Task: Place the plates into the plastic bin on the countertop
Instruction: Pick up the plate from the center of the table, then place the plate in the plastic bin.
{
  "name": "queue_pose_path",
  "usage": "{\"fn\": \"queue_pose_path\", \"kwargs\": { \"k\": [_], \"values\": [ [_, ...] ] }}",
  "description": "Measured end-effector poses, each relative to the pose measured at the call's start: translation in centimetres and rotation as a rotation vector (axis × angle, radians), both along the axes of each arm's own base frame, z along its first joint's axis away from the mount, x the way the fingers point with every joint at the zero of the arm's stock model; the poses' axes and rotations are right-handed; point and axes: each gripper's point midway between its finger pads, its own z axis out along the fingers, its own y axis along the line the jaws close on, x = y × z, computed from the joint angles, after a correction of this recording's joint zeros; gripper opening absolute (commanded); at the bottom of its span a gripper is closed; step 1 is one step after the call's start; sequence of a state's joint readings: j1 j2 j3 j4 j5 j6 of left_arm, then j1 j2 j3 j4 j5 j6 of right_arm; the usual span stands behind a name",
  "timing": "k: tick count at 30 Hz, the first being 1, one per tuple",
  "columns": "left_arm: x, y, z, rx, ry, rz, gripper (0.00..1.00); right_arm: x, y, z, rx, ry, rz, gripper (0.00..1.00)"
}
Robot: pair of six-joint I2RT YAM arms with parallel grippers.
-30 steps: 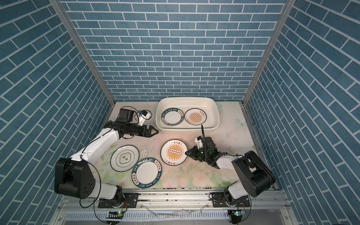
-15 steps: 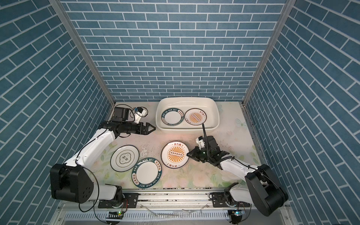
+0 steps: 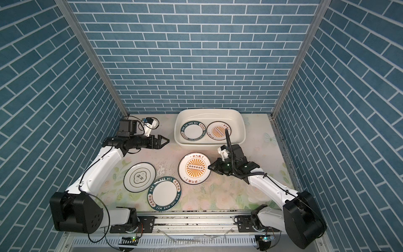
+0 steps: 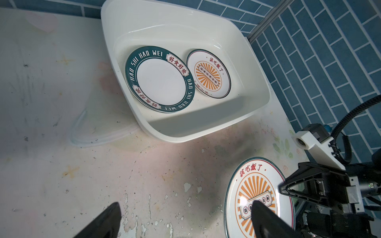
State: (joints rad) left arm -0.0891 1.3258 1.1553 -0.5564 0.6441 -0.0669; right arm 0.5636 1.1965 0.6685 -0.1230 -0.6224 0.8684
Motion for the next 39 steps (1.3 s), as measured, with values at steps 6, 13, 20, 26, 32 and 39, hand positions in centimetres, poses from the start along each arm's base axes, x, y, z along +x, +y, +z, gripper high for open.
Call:
{"fn": "queue_pose_path", "kwargs": {
  "k": [6,13,20,26,32,39],
  "values": [
    [-0.1,0.9,1.1,-0.006,-0.031,0.023,1.00,0.7,0.4,2.5,0.001,-0.039,0.020,0.00],
    [-0.3,1.3,1.9,-0.011,-0.054,0.036,1.00,3.6,1.4,6.8,0.036,-0.123,0.027,0.00],
    [-0.8,1.4,2.4,-0.012,-0.075,0.037,0.99,7.9,0.8,9.1,0.056,-0.154,0.000,0.00],
    [-1.6,1.4,3.1,-0.008,-0.111,0.030,1.00,12.8,-2.1,9.9,0.062,-0.165,-0.084,0.00],
    [-1.7,1.4,3.3,-0.009,-0.118,0.025,1.00,16.6,-4.5,10.3,0.036,-0.191,-0.130,0.00],
    [-1.8,1.3,3.5,-0.015,-0.121,0.019,1.00,21.2,-6.5,8.3,-0.006,-0.177,-0.167,0.00]
  ]
}}
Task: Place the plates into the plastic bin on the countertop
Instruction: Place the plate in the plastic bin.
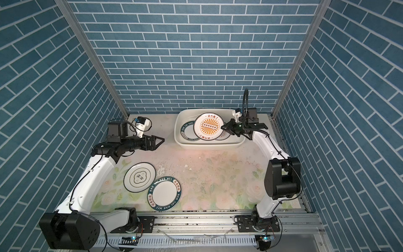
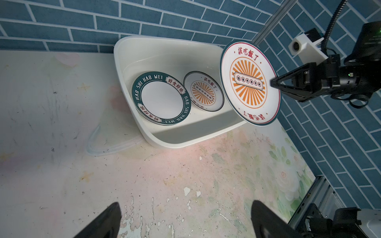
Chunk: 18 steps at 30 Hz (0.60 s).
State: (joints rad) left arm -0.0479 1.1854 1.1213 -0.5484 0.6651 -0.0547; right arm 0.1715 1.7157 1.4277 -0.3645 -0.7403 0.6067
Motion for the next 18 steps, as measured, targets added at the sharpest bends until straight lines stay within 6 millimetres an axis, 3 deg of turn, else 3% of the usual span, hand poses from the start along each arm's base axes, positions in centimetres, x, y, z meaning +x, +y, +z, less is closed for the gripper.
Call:
{"fn": "queue_pose_path", "kwargs": {
  "k": [11,18],
  "values": [
    [0.0,0.0,0.1,-0.008,0.000,-0.003,1.00,7.1,-3.5,-4.8,-0.113,0.024,-0.083,0.00],
    [-0.1,0.0,-0.1,-0.020,0.013,-0.011,1.00,9.4,-5.1,-9.4,-0.180,0.084,-0.120,0.00]
  ]
}}
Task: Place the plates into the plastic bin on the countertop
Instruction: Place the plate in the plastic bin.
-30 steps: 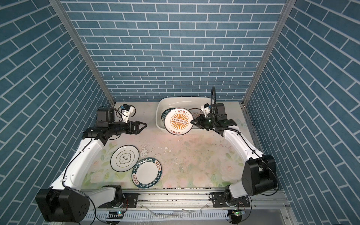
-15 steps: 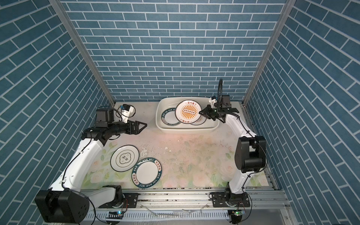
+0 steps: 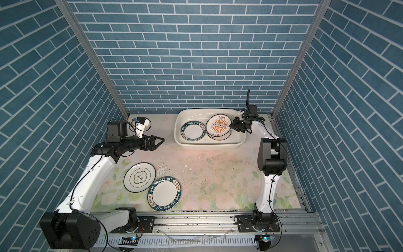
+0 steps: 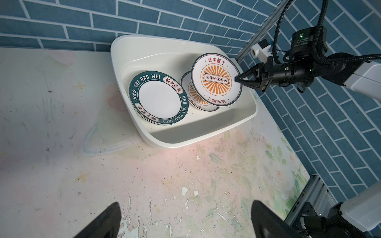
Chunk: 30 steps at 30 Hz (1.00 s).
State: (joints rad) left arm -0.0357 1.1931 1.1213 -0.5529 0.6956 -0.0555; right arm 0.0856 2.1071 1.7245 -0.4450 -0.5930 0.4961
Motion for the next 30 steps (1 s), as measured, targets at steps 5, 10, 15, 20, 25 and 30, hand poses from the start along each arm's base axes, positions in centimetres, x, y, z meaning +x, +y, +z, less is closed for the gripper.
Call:
{"fn": "queue_pose_path", "kwargs": {
  "k": [5,10,15,20,25,30],
  "values": [
    [0.0,0.0,-0.1,-0.005,0.007,-0.002,1.00,1.0,-0.8,-1.8,-0.053,0.016,-0.013,0.00],
    [0.0,0.2,-0.1,-0.008,0.008,0.001,1.00,1.7,-1.1,-1.5,-0.074,0.010,-0.020,0.00],
    [0.0,0.1,0.0,-0.011,0.008,-0.003,1.00,2.4,-1.0,-1.5,-0.081,-0.007,-0.012,0.00],
    [0.0,0.1,-0.1,-0.016,0.012,-0.007,1.00,2.3,-1.1,-3.2,-0.087,0.031,-0.009,0.00],
    [0.1,0.0,-0.3,-0.016,0.018,-0.007,0.99,2.1,-1.1,-4.2,-0.091,0.059,-0.009,0.00],
    [0.1,0.0,-0.3,-0.017,0.018,-0.008,0.99,2.0,-1.1,-4.3,-0.091,0.060,-0.008,0.00]
  ]
}}
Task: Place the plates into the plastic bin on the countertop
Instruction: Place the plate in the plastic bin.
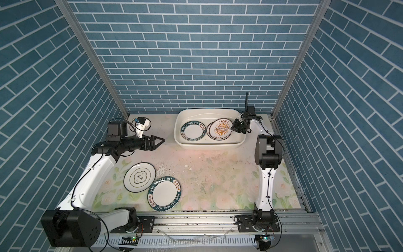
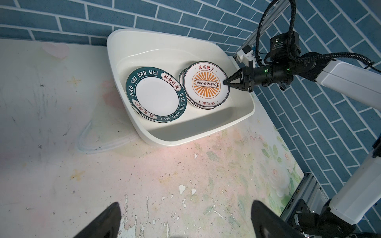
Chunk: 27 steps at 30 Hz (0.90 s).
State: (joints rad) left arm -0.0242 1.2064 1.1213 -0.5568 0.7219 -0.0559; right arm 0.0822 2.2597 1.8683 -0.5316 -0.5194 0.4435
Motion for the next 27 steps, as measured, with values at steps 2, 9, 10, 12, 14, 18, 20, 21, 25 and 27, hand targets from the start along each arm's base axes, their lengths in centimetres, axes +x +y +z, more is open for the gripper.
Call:
{"fn": "queue_pose_path", "kwargs": {
  "k": [2,9,10,12,14,18,20,21,25,27],
  "values": [
    [0.00,-0.02,0.01,-0.001,0.000,-0.001,0.99,-0.01,0.00,-0.06,0.000,0.002,0.000,0.00],
    [0.00,-0.02,0.01,-0.001,-0.001,-0.001,1.00,0.30,0.24,-0.27,0.011,0.003,0.007,0.03],
    [0.00,-0.02,0.01,-0.001,-0.001,-0.001,1.00,0.30,0.28,-0.29,0.011,0.004,0.007,0.03],
    [0.00,-0.02,0.01,-0.001,-0.001,-0.001,1.00,0.27,0.31,-0.30,0.012,0.004,0.008,0.05],
    [0.00,-0.02,0.01,-0.001,-0.001,-0.001,0.99,0.26,0.36,-0.33,0.013,0.006,0.009,0.05],
    [-0.01,-0.02,0.02,-0.001,-0.001,-0.001,1.00,0.44,0.40,-0.33,0.015,0.006,0.010,0.07],
    [-0.01,-0.02,0.02,-0.001,-0.001,-0.001,0.99,0.39,0.44,-0.37,0.015,0.009,0.011,0.09],
    [-0.01,-0.02,0.02,-0.001,-0.001,-0.001,1.00,0.39,0.44,-0.36,0.014,0.008,0.011,0.10],
    [-0.01,-0.02,0.02,-0.001,-0.001,-0.001,1.00,0.13,0.45,-0.62,0.011,0.023,0.011,0.12],
    [-0.01,-0.02,0.02,-0.001,-0.001,-0.001,1.00,0.01,0.51,-0.77,0.010,0.030,0.012,0.13]
  ]
}}
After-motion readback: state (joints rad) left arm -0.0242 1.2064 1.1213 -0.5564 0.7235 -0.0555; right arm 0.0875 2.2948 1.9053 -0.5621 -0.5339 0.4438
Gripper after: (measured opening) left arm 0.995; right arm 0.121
